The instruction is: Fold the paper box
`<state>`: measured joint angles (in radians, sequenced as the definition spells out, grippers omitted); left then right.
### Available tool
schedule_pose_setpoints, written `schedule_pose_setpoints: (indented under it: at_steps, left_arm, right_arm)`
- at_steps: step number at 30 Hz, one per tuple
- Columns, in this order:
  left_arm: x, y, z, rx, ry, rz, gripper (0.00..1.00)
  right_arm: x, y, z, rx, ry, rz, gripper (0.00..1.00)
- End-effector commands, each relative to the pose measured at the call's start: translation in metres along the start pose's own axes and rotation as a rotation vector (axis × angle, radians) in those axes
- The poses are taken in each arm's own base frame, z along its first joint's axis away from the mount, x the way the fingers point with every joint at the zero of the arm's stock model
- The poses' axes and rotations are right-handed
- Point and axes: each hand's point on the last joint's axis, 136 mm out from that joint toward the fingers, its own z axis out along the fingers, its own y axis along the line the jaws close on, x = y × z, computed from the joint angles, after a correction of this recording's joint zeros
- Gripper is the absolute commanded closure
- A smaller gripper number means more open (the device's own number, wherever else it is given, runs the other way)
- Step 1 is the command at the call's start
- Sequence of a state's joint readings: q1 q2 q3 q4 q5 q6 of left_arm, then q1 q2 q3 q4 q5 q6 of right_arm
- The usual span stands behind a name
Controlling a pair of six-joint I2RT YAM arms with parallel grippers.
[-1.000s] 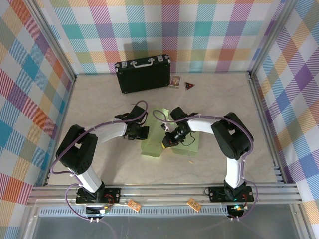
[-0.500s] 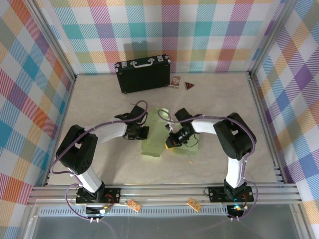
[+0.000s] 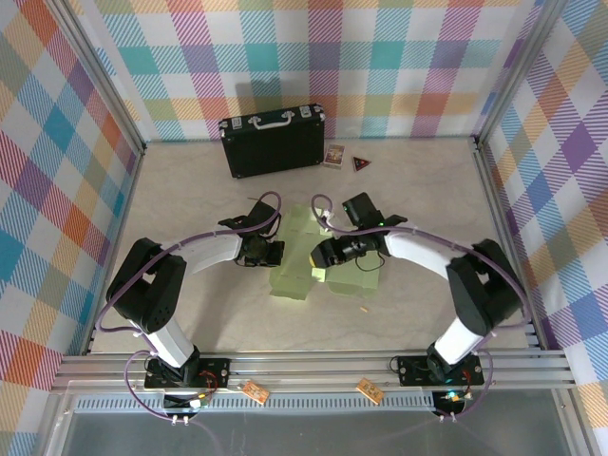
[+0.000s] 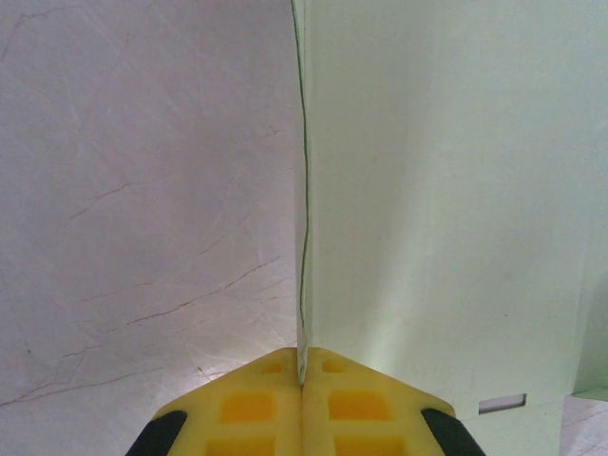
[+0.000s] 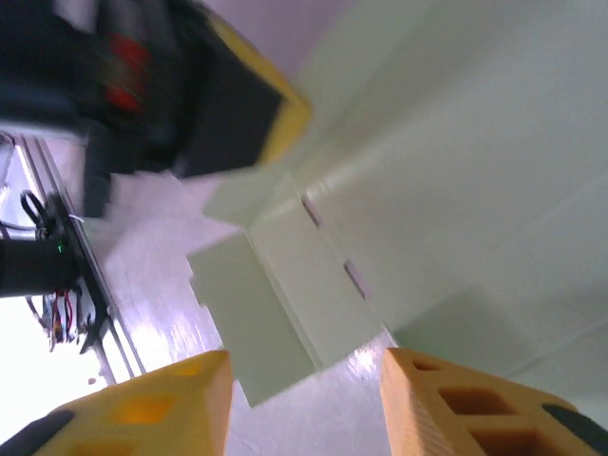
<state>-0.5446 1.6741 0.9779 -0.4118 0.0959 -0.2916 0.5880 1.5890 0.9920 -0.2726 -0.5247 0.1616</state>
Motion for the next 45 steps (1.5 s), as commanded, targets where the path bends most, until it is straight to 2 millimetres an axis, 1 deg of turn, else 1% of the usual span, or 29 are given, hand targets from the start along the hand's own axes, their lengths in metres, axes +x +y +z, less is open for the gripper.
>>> schedule_pose_setpoints:
  at_steps: [1, 3, 5, 9, 11, 12, 13, 14, 15, 16, 18, 19, 21, 25, 28, 30, 32, 35, 39, 40, 43, 45]
  left_arm:
    - [0.005, -0.004, -0.006, 0.022, 0.021, 0.003, 1.0]
    - [0.004, -0.005, -0.007, 0.024, 0.026, 0.003, 1.0]
    - [0.003, -0.007, -0.008, 0.031, 0.026, 0.003, 1.0]
    - [-0.001, -0.009, -0.01, 0.033, 0.023, 0.012, 1.0]
    - [-0.002, -0.013, -0.01, 0.046, 0.04, 0.029, 1.0]
    - [-0.002, -0.016, -0.01, 0.054, 0.055, 0.04, 1.0]
    - [-0.001, -0.017, -0.009, 0.052, 0.079, 0.05, 1.0]
    - [-0.003, -0.017, -0.009, 0.045, 0.088, 0.052, 1.0]
    - [-0.004, -0.017, -0.009, 0.043, 0.086, 0.052, 0.98]
    - [-0.007, -0.018, -0.011, 0.047, 0.079, 0.051, 0.94]
    - [-0.01, -0.026, -0.015, 0.081, 0.082, 0.051, 0.82]
    - [-0.013, -0.027, -0.017, 0.08, 0.078, 0.043, 0.8]
    - [-0.016, -0.026, -0.021, 0.064, 0.065, 0.036, 0.77]
    - [-0.016, -0.017, -0.025, 0.01, 0.074, 0.03, 0.71]
    - [-0.016, -0.014, -0.034, 0.002, 0.045, -0.002, 0.67]
    - [-0.014, -0.016, -0.044, 0.019, 0.019, -0.019, 0.63]
    - [-0.01, -0.014, -0.054, 0.022, -0.002, -0.037, 0.59]
    - [0.004, -0.01, -0.063, 0.031, -0.004, -0.083, 0.58]
    - [0.025, -0.004, -0.07, 0.068, -0.033, -0.151, 0.54]
    - [0.031, -0.002, -0.071, 0.074, -0.037, -0.165, 0.54]
    - [0.046, -0.004, -0.07, 0.118, -0.033, -0.206, 0.53]
    - [0.053, -0.003, -0.068, 0.133, -0.031, -0.236, 0.51]
  right_arm:
    - [-0.02, -0.019, -0.018, 0.153, -0.102, -0.039, 0.44]
    - [-0.029, -0.033, -0.03, 0.246, -0.134, -0.035, 0.41]
    - [-0.034, -0.044, -0.039, 0.312, -0.148, -0.027, 0.4]
    - [-0.042, -0.061, -0.053, 0.407, -0.168, -0.019, 0.38]
    - [-0.047, -0.07, -0.062, 0.451, -0.193, -0.006, 0.35]
    - [-0.049, -0.075, -0.066, 0.47, -0.206, 0.008, 0.3]
    - [-0.051, -0.08, -0.07, 0.487, -0.22, 0.02, 0.28]
    - [-0.052, -0.085, -0.073, 0.498, -0.227, 0.035, 0.28]
    - [-0.053, -0.09, -0.075, 0.507, -0.233, 0.053, 0.28]
    - [-0.053, -0.093, -0.076, 0.505, -0.231, 0.07, 0.27]
    - [-0.051, -0.093, -0.074, 0.474, -0.211, 0.09, 0.27]
    - [-0.049, -0.093, -0.073, 0.471, -0.199, 0.098, 0.28]
    - [-0.046, -0.091, -0.072, 0.453, -0.195, 0.1, 0.28]
    - [-0.041, -0.091, -0.072, 0.454, -0.198, 0.087, 0.27]
    - [-0.045, -0.096, -0.073, 0.475, -0.198, 0.077, 0.27]
    - [-0.049, -0.097, -0.068, 0.468, -0.18, 0.064, 0.26]
    - [-0.058, -0.099, -0.062, 0.456, -0.147, 0.032, 0.26]
    - [-0.067, -0.101, -0.046, 0.411, -0.096, -0.01, 0.27]
    - [-0.077, -0.09, -0.027, 0.305, -0.054, -0.052, 0.28]
    - [-0.079, -0.09, -0.023, 0.302, -0.047, -0.066, 0.28]
    - [-0.096, -0.106, -0.02, 0.372, -0.061, -0.113, 0.27]
    - [-0.104, -0.11, -0.012, 0.363, -0.042, -0.183, 0.26]
